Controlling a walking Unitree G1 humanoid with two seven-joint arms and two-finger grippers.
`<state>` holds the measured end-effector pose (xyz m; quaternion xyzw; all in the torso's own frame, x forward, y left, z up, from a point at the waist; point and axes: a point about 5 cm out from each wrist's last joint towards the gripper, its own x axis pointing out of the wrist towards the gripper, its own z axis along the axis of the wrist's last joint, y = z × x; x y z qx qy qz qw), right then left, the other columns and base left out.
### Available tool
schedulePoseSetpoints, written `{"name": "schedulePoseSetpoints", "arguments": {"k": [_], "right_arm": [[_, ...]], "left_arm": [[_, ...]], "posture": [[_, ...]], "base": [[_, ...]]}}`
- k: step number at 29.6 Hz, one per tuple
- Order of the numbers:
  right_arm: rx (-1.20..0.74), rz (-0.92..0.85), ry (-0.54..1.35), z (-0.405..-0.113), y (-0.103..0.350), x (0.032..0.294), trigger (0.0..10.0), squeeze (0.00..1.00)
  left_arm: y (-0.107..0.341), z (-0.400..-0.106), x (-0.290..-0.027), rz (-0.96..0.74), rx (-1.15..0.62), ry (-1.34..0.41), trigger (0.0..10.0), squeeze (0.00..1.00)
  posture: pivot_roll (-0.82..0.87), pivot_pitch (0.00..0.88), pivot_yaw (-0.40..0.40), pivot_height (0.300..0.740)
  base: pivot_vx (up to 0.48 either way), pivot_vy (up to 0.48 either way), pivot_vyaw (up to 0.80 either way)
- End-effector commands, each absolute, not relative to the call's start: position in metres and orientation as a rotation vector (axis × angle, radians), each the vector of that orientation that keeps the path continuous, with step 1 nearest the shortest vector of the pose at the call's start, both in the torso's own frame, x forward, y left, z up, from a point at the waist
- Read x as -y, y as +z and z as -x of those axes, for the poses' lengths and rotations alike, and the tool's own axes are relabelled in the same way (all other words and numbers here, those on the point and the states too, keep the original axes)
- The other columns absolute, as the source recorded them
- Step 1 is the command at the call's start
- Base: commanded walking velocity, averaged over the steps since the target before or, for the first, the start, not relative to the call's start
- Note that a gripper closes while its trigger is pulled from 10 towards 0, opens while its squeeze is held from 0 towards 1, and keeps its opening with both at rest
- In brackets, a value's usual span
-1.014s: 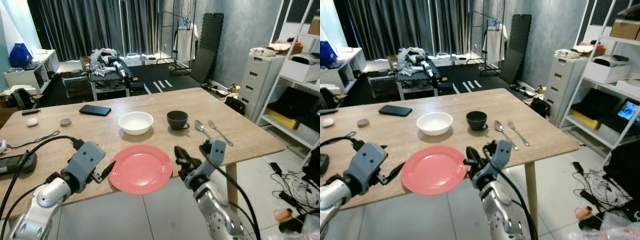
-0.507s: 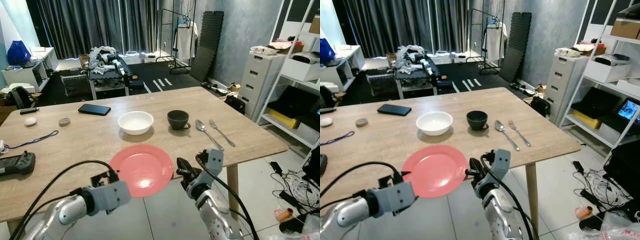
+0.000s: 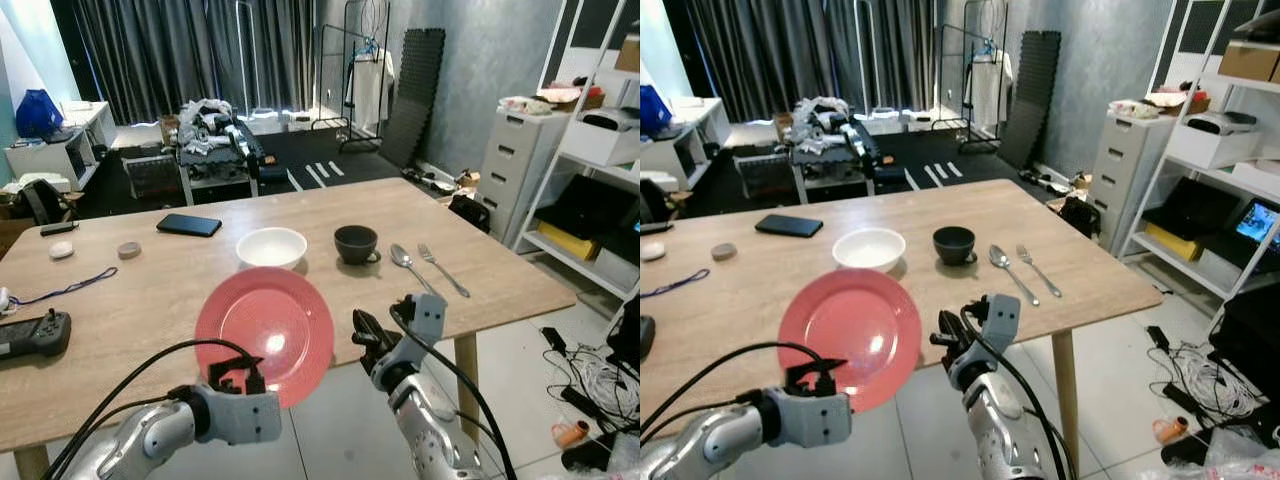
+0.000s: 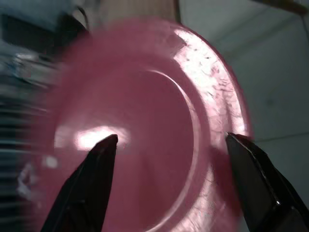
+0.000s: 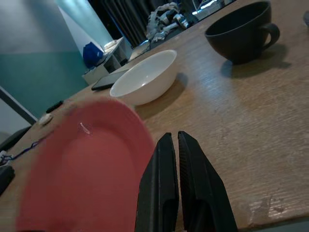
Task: Setting the table
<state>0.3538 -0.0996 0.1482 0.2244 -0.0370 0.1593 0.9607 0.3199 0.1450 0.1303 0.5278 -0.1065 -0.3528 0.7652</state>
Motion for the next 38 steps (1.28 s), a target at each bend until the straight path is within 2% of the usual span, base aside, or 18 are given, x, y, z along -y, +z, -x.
{"name": "schedulePoseSetpoints", "arguments": {"k": [1,6,9,14,15,16,17,20,21,23,24,26,30,31,32,36,38], "right_arm": [[0.081,-0.45,0.334,-0.355,0.148,0.098,10.0,0.0],[0.072,-0.448,0.357,-0.354,0.146,0.093,10.0,0.0],[0.077,-0.451,0.361,-0.355,0.148,0.091,10.0,0.0],[0.078,-0.452,0.366,-0.355,0.148,0.091,10.0,0.0],[0.078,-0.452,0.366,-0.355,0.148,0.091,10.0,0.0],[0.077,-0.45,0.372,-0.355,0.148,0.091,10.0,0.0],[0.078,-0.449,0.373,-0.355,0.148,0.091,10.0,0.0],[0.078,-0.449,0.373,-0.355,0.148,0.091,10.0,0.0],[0.082,-0.449,0.373,-0.355,0.149,0.092,10.0,0.0],[0.096,-0.448,0.372,-0.356,0.152,0.094,10.0,0.0],[0.096,-0.448,0.372,-0.356,0.152,0.094,10.0,0.0],[0.101,-0.447,0.369,-0.356,0.153,0.095,10.0,0.0],[0.1,-0.446,0.366,-0.356,0.152,0.096,10.0,0.0],[0.1,-0.447,0.365,-0.356,0.152,0.095,10.0,0.0],[0.1,-0.447,0.365,-0.356,0.152,0.095,10.0,0.0],[0.1,-0.451,0.368,-0.357,0.153,0.094,10.0,0.0],[0.1,-0.453,0.368,-0.357,0.153,0.094,10.0,0.0]], "left_arm": [[0.143,-0.321,-0.142,-1.172,0.309,-0.748,10.0,0.0],[0.152,-0.332,-0.169,-1.133,0.267,-0.597,10.0,0.0],[0.154,-0.339,-0.199,-1.0,0.183,-0.434,10.0,0.0],[0.166,-0.339,-0.212,-0.944,0.213,-0.342,10.0,0.0],[0.166,-0.339,-0.212,-0.944,0.213,-0.342,10.0,0.0],[0.184,-0.332,-0.202,-0.962,0.326,-0.383,10.0,0.0],[0.189,-0.328,-0.196,-0.97,0.361,-0.409,10.0,0.0],[0.189,-0.328,-0.196,-0.97,0.361,-0.409,10.0,0.0],[0.195,-0.323,-0.188,-0.974,0.393,-0.458,10.0,0.0],[0.193,-0.301,-0.159,-0.955,0.403,-0.675,10.0,0.0],[0.193,-0.301,-0.159,-0.955,0.403,-0.675,10.0,0.0],[0.182,-0.285,-0.14,-0.925,0.377,-0.819,10.0,0.0],[0.162,-0.282,-0.133,-0.918,0.319,-0.872,10.0,0.0],[0.141,-0.283,-0.132,-0.981,0.253,-0.902,10.0,0.0],[0.141,-0.283,-0.132,-0.981,0.253,-0.902,10.0,0.0],[0.124,-0.293,-0.149,-1.104,0.149,-0.84,10.0,0.0],[0.118,-0.297,-0.154,-1.092,0.094,-0.818,10.0,0.0]], "posture": [[0.11,0.0,0.082,0.74],[0.12,0.0,0.073,0.74],[0.12,0.0,0.067,0.74],[0.13,0.0,0.057,0.74],[0.13,0.0,0.057,0.74],[0.13,0.0,0.059,0.74],[0.13,0.0,0.059,0.74],[0.13,0.0,0.059,0.74],[0.13,0.0,0.06,0.74],[0.12,0.0,0.063,0.74],[0.12,0.0,0.063,0.74],[0.13,0.0,0.064,0.74],[0.12,0.0,0.064,0.74],[0.12,0.0,0.064,0.74],[0.12,0.0,0.064,0.74],[0.12,0.0,0.063,0.74],[0.13,0.0,0.062,0.74]], "base": [[0.0,0.0,0.0],[0.0,0.0,0.0],[0.0,0.0,0.0],[0.0,0.0,0.0],[0.0,0.0,0.0],[0.0,0.0,0.0],[0.0,0.0,0.0],[0.0,0.0,0.0],[0.0,0.0,0.0],[0.0,0.0,0.0],[0.0,0.0,0.0],[0.0,0.0,0.0],[0.0,0.0,0.0],[0.0,0.0,0.0],[0.0,0.0,0.0],[0.0,0.0,0.0],[0.0,0.0,0.0]]}}
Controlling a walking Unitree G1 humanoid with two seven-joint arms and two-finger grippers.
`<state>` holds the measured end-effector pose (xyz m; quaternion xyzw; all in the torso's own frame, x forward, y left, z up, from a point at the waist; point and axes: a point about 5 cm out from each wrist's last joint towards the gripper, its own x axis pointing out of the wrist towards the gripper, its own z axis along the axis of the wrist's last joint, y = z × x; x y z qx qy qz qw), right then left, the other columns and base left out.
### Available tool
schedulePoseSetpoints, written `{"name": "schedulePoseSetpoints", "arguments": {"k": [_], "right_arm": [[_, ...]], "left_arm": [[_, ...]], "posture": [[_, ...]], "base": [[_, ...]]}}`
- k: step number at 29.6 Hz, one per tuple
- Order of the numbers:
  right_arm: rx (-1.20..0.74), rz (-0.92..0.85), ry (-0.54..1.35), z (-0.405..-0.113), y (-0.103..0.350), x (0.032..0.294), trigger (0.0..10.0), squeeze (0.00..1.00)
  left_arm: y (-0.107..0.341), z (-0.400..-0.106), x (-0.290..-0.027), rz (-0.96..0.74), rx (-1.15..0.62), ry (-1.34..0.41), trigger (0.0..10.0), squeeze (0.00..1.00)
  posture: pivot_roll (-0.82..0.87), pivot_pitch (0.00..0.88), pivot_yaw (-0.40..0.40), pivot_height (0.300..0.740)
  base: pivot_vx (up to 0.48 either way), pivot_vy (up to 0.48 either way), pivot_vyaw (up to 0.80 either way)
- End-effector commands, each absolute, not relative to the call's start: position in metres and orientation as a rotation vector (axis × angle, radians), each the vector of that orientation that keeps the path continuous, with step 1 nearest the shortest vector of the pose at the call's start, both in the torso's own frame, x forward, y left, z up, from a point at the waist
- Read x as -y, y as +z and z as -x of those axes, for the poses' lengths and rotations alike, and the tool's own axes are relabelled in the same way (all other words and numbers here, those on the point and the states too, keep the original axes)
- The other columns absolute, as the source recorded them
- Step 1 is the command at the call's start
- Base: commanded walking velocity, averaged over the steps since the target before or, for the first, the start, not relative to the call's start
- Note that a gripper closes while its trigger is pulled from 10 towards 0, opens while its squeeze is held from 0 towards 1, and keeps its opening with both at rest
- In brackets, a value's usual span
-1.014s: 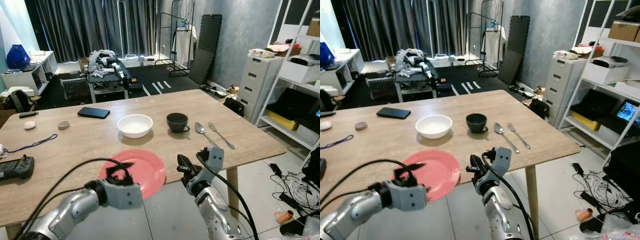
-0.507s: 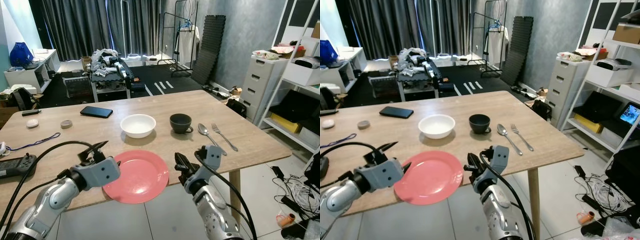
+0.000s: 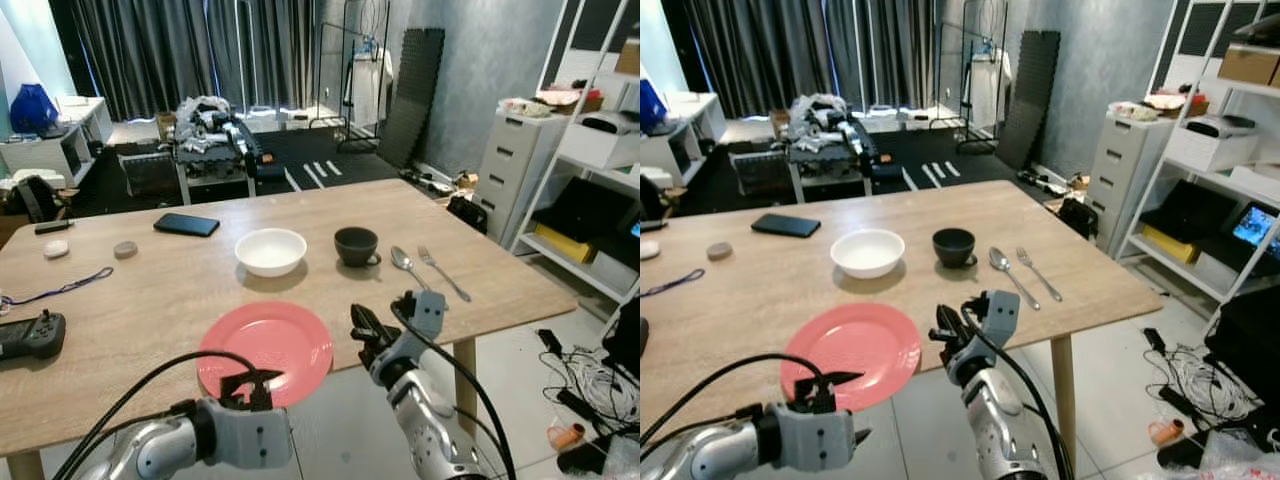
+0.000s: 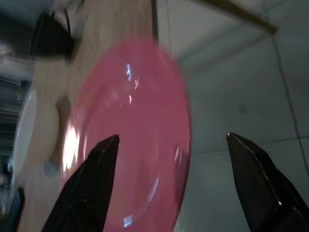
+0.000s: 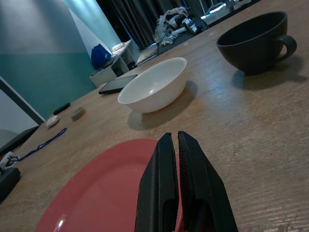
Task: Setting the table
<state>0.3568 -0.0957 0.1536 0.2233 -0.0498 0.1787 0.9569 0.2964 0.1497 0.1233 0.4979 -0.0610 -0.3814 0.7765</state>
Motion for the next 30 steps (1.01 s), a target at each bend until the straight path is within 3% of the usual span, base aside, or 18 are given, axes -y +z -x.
{"name": "schedulePoseSetpoints", "arguments": {"k": [1,9,11,12,13,14,15,17,18,19,30], "right_arm": [[0.1,-0.453,0.368,-0.358,0.153,0.093,10.0,0.0],[0.1,-0.455,0.372,-0.358,0.154,0.091,10.0,0.0],[0.101,-0.457,0.373,-0.358,0.154,0.091,10.0,0.0],[0.101,-0.458,0.374,-0.358,0.154,0.09,10.0,0.0],[0.101,-0.458,0.374,-0.358,0.154,0.09,10.0,0.0],[0.101,-0.459,0.375,-0.358,0.154,0.09,10.0,0.0],[0.101,-0.46,0.376,-0.358,0.154,0.09,10.0,0.0],[0.101,-0.46,0.376,-0.358,0.154,0.09,10.0,0.0],[0.1,-0.461,0.376,-0.358,0.154,0.09,10.0,0.0],[0.101,-0.461,0.376,-0.358,0.154,0.09,10.0,0.0],[0.101,-0.462,0.371,-0.358,0.154,0.091,10.0,0.0]], "left_arm": [[0.116,-0.298,-0.154,-1.095,0.081,-0.821,10.0,0.0],[0.108,-0.305,-0.158,-1.12,0.05,-0.798,10.0,0.0],[0.104,-0.307,-0.161,-1.133,0.034,-0.791,9.7,0.0],[0.101,-0.308,-0.165,-1.135,0.017,-0.775,8.6,0.0],[0.101,-0.308,-0.165,-1.135,0.017,-0.775,8.6,0.0],[0.098,-0.309,-0.169,-1.149,0.006,-0.759,4.8,0.0],[0.095,-0.31,-0.173,-1.167,-0.003,-0.738,3.5,0.0],[0.095,-0.31,-0.173,-1.167,-0.003,-0.738,3.5,0.0],[0.094,-0.312,-0.177,-1.179,-0.007,-0.719,0.7,0.0],[0.093,-0.314,-0.179,-1.199,0.01,-0.7,0.0,0.0],[0.106,-0.322,-0.169,-1.249,0.165,-0.687,0.0,0.0]], "posture": [[0.12,0.0,0.062,0.74],[0.12,0.0,0.066,0.74],[0.12,0.0,0.065,0.74],[0.12,0.0,0.065,0.74],[0.12,0.0,0.065,0.74],[0.12,0.0,0.065,0.74],[0.12,0.0,0.064,0.74],[0.12,0.0,0.064,0.74],[0.12,0.0,0.063,0.74],[0.12,0.0,0.064,0.74],[0.11,0.0,0.065,0.74]], "base": [[0.0,0.0,0.0],[0.0,0.0,0.0],[0.0,0.0,0.0],[0.0,0.0,0.0],[0.0,0.0,0.0],[0.0,0.0,0.0],[0.0,0.0,0.0],[0.0,0.0,0.0],[0.0,0.0,0.0],[0.0,0.0,0.0],[0.0,0.0,0.0]]}}
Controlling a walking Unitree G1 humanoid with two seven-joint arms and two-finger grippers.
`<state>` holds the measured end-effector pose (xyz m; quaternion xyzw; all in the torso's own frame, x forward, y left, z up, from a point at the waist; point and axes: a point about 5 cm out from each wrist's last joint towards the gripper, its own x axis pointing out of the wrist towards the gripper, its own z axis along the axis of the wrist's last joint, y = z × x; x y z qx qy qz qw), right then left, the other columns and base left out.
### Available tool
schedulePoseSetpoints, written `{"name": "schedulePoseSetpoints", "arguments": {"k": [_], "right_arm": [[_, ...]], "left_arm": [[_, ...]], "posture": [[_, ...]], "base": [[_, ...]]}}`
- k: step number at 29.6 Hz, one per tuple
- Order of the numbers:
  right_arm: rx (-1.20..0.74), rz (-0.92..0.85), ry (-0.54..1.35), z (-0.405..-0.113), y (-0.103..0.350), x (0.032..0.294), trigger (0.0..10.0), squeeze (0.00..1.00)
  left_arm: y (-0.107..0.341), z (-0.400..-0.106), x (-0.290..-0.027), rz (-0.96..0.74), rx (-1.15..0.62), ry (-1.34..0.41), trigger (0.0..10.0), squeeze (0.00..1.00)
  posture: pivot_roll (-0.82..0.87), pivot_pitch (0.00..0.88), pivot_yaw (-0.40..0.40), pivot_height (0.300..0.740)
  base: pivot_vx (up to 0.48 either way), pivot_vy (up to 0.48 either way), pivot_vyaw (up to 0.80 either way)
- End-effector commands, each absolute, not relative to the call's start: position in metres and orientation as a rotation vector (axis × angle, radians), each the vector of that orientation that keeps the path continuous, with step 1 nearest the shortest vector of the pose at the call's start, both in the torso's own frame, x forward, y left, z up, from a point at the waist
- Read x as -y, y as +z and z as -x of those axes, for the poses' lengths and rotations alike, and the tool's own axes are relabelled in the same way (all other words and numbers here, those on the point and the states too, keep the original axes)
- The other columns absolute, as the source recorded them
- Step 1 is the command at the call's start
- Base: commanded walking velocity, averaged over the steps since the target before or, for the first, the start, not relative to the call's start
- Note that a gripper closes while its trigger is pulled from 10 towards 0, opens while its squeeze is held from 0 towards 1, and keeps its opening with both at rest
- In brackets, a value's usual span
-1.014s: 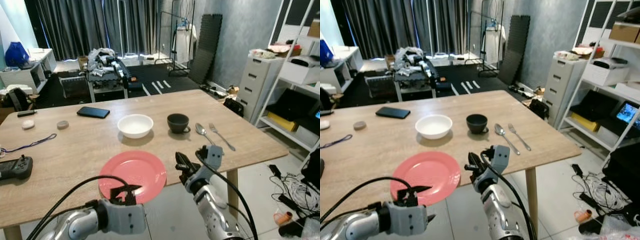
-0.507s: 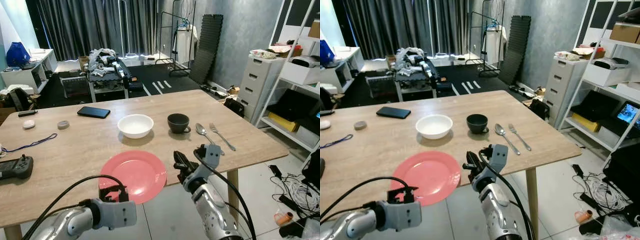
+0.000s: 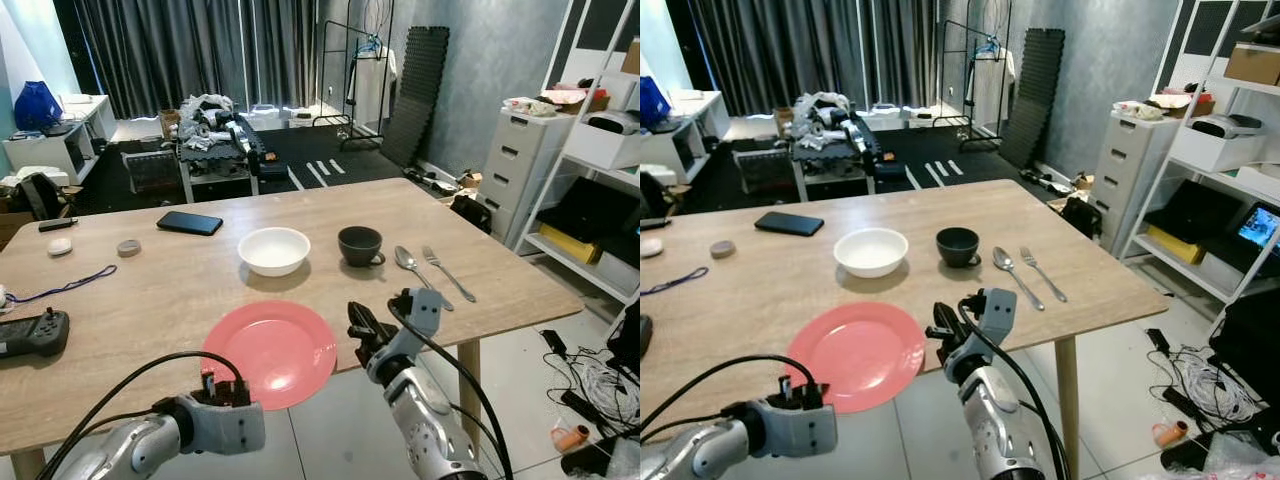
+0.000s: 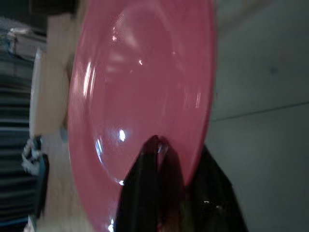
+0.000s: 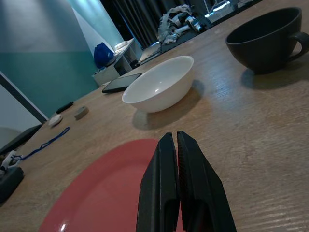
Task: Setting the table
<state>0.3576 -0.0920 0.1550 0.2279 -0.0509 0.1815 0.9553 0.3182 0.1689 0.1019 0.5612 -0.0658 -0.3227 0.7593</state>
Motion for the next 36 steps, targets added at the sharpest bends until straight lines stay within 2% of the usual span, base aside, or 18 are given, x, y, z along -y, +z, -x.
{"name": "schedulePoseSetpoints", "arguments": {"k": [1,12,13,20,21,25,26,31,36], "right_arm": [[0.101,-0.462,0.371,-0.358,0.154,0.091,10.0,0.0],[0.103,-0.468,0.376,-0.359,0.156,0.089,10.0,0.0],[0.101,-0.482,0.385,-0.359,0.157,0.088,10.0,0.0],[0.064,-0.698,0.504,-0.358,0.171,0.078,10.0,0.0],[0.053,-0.789,0.56,-0.358,0.179,0.077,10.0,0.0],[0.002,-0.836,0.631,-0.357,0.181,0.077,10.0,0.0],[-0.005,-0.833,0.651,-0.356,0.18,0.078,10.0,1.0],[-0.015,-0.836,0.628,-0.357,0.179,0.083,10.0,1.0],[0.058,-0.875,0.483,-0.366,0.184,0.104,10.0,1.0]], "left_arm": [[0.108,-0.323,-0.168,-1.257,0.189,-0.684,0.0,0.0],[0.137,-0.324,-0.156,-1.287,0.39,-0.697,0.0,0.0],[0.143,-0.324,-0.156,-1.305,0.421,-0.693,10.0,0.0],[0.162,-0.325,-0.162,-1.36,0.496,-0.682,10.0,0.0],[0.164,-0.325,-0.165,-1.371,0.497,-0.678,10.0,0.0],[0.166,-0.326,-0.167,-1.378,0.499,-0.671,10.0,0.0],[0.167,-0.325,-0.167,-1.379,0.503,-0.67,10.0,0.0],[0.169,-0.324,-0.167,-1.379,0.509,-0.664,10.0,0.0],[0.164,-0.322,-0.173,-1.378,0.485,-0.655,10.0,0.0]], "posture": [[0.11,0.0,0.065,0.74],[0.12,0.0,0.065,0.74],[0.12,0.0,0.065,0.74],[0.13,0.0,0.068,0.74],[0.13,0.0,0.067,0.74],[0.14,0.0,0.065,0.74],[0.14,0.0,0.065,0.74],[0.14,0.0,0.065,0.74],[0.14,0.0,0.063,0.74]], "base": [[0.0,0.0,0.0],[0.0,0.0,0.0],[0.0,0.0,0.0],[0.0,0.0,0.0],[0.0,0.0,0.0],[0.0,0.0,0.0],[0.0,0.0,0.0],[0.0,0.0,0.0],[0.0,0.0,0.0]]}}
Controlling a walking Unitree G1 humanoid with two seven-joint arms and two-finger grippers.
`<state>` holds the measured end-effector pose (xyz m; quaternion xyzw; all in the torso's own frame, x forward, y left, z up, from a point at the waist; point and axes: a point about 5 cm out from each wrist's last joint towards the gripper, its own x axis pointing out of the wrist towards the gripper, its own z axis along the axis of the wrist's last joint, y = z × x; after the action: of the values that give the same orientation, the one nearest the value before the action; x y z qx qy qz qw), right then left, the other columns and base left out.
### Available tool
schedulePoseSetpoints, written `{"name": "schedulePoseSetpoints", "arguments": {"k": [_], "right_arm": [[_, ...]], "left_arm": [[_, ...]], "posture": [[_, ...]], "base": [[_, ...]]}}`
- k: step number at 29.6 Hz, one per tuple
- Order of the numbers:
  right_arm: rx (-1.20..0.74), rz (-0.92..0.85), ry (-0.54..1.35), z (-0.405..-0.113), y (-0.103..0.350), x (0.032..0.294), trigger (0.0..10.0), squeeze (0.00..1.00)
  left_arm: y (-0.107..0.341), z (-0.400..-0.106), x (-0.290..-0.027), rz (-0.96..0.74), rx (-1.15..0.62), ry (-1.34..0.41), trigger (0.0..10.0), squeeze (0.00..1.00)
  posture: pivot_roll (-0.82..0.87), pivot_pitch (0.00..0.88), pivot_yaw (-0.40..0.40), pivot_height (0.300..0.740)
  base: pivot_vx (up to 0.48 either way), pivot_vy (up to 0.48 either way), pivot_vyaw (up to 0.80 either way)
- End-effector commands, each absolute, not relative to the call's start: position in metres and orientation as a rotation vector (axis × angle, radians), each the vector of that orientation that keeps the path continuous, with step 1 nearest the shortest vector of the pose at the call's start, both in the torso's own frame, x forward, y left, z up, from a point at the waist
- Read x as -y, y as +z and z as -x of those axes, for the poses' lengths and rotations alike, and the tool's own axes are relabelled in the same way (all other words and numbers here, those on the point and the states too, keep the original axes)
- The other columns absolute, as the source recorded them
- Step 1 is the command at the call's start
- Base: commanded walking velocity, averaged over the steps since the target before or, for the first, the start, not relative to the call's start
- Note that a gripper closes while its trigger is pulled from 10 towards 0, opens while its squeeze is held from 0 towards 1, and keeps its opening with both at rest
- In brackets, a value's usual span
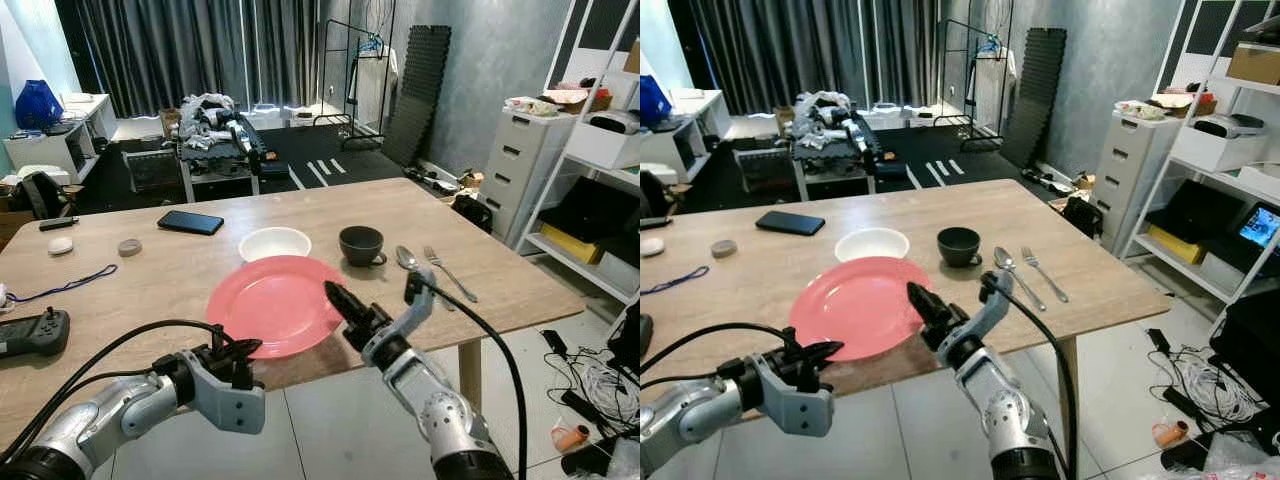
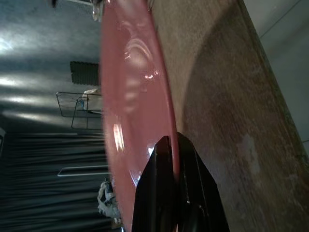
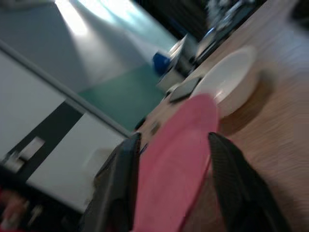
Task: Setting the table
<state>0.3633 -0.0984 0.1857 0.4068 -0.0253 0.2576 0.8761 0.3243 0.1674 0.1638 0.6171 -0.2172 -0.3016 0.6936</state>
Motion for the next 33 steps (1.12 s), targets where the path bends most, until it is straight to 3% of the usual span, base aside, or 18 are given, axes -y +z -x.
{"name": "schedulePoseSetpoints", "arguments": {"k": [1,7,8,9,17,32,33], "right_arm": [[0.087,-0.873,0.419,-0.369,0.185,0.113,10.0,1.0],[0.17,-0.899,0.228,-0.376,0.188,0.142,10.0,1.0],[0.15,-0.904,0.257,-0.376,0.187,0.141,10.0,0.72],[0.118,-0.898,0.315,-0.374,0.186,0.135,10.0,0.0],[-0.058,-0.795,0.578,-0.361,0.174,0.094,10.0,0.0],[-0.18,-0.8,0.653,-0.352,0.161,0.069,10.0,0.0],[-0.193,-0.809,0.653,-0.351,0.159,0.066,6.0,0.0]], "left_arm": [[0.163,-0.321,-0.173,-1.376,0.482,-0.655,10.0,0.0],[0.161,-0.319,-0.175,-1.368,0.472,-0.652,10.0,0.0],[0.161,-0.319,-0.175,-1.367,0.471,-0.652,10.0,0.0],[0.161,-0.319,-0.175,-1.367,0.472,-0.652,10.0,0.0],[0.166,-0.321,-0.172,-1.377,0.493,-0.657,10.0,0.0],[0.168,-0.323,-0.163,-1.392,0.525,-0.69,10.0,0.0],[0.169,-0.323,-0.161,-1.398,0.534,-0.707,10.0,0.0]], "posture": [[0.14,0.0,0.061,0.74],[0.14,0.0,0.06,0.74],[0.14,0.0,0.059,0.74],[0.14,0.0,0.059,0.74],[0.14,0.0,0.061,0.74],[0.14,0.0,0.063,0.74],[0.14,0.0,0.065,0.74]], "base": [[0.0,0.0,0.0],[0.0,0.0,0.0],[0.0,0.0,0.0],[0.0,0.0,0.0],[0.0,0.0,0.0],[0.0,0.0,0.0],[0.0,0.0,0.0]]}}
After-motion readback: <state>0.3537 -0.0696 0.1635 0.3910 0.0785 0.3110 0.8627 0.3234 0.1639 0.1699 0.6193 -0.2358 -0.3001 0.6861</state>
